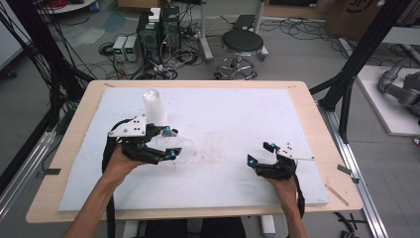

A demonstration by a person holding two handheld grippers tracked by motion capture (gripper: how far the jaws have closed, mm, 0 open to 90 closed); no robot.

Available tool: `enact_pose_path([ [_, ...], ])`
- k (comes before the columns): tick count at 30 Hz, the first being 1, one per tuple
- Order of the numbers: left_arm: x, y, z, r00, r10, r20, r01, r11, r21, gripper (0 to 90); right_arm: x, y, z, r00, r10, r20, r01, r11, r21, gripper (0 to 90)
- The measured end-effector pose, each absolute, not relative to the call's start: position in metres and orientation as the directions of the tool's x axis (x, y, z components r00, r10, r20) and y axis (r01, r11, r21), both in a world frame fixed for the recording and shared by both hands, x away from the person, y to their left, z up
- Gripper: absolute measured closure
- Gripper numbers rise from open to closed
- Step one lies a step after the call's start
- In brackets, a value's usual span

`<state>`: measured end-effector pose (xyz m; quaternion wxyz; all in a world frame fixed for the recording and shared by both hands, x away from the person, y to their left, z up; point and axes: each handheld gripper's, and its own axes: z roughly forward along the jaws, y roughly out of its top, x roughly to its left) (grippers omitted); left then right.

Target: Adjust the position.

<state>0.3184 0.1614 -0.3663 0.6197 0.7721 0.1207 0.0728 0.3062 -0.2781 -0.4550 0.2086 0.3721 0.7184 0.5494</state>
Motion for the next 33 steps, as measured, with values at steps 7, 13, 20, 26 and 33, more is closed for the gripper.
enact_pose_path([
  [7,0.319,0.163,-0.370,0.962,0.270,-0.040,0.094,-0.190,0.977,38.1,0.310,-0.277,-0.453,-0.668,0.736,0.112,0.305,0.134,0.943,14.8],
  [13,0.320,0.165,-0.371,0.964,0.259,-0.054,0.101,-0.174,0.980,38.1,0.312,-0.270,-0.437,-0.736,0.669,0.099,0.262,0.147,0.954,14.8],
  [20,0.321,0.165,-0.375,0.968,0.241,-0.065,0.104,-0.151,0.983,37.7,0.313,-0.262,-0.415,-0.829,0.550,0.098,0.232,0.179,0.956,14.8],
  [26,0.325,0.166,-0.382,0.970,0.223,-0.093,0.119,-0.107,0.987,37.4,0.318,-0.254,-0.404,-0.886,0.454,0.098,0.209,0.201,0.957,14.8],
  [33,0.326,0.164,-0.387,0.971,0.205,-0.120,0.133,-0.051,0.990,37.7,0.322,-0.240,-0.394,-0.933,0.349,0.088,0.176,0.228,0.958,14.8],
])
